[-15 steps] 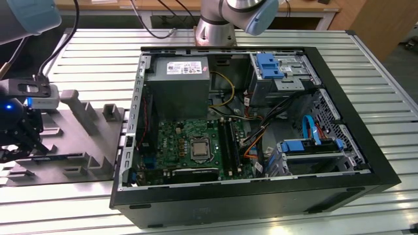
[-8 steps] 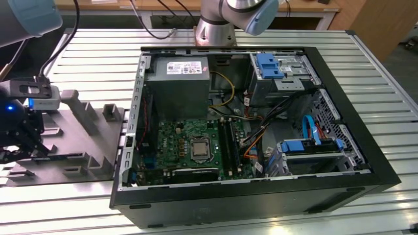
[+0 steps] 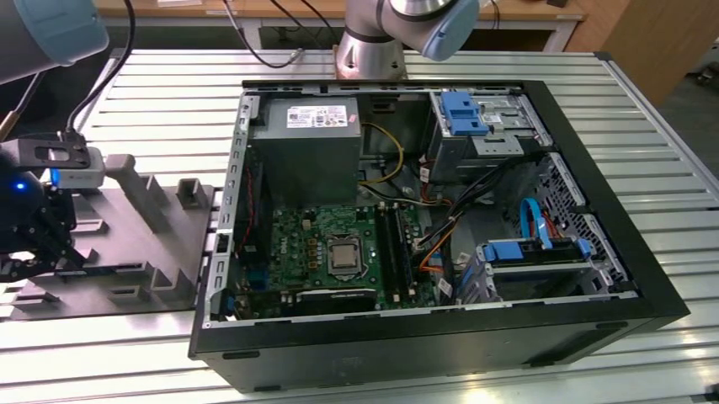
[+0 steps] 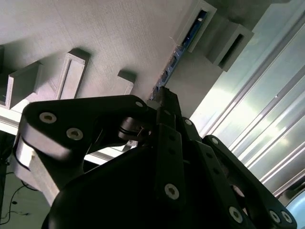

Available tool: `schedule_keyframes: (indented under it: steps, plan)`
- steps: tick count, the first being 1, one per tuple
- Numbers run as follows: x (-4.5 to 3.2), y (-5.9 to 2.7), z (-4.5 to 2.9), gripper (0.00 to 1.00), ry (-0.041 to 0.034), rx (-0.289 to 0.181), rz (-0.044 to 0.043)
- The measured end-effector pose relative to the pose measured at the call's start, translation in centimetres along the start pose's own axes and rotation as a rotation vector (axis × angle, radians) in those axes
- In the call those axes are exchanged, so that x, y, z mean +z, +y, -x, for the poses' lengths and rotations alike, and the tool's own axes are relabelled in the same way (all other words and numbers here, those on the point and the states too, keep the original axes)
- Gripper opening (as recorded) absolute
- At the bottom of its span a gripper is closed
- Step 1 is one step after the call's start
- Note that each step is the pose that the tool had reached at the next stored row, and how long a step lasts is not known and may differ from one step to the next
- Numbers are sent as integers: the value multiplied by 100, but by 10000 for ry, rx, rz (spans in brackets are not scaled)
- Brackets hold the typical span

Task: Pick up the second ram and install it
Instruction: 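Pick up the second ram and move it above second insertion slot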

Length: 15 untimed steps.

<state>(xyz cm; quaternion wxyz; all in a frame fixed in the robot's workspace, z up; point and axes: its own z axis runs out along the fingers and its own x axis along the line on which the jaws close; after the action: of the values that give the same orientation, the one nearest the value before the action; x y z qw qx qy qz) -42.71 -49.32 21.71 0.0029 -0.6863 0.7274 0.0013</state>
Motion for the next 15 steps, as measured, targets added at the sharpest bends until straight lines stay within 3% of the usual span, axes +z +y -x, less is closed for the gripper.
schedule_keyframes:
  steps: [5, 7, 10, 11, 15]
  plan:
    - [0, 0, 0, 11, 0, -1, 0]
    - [0, 0, 0, 23, 0, -3, 0]
    - [0, 0, 0, 29, 0, -4, 0]
    - [0, 0, 0, 35, 0, -4, 0]
    - [54, 0, 0, 35, 0, -4, 1]
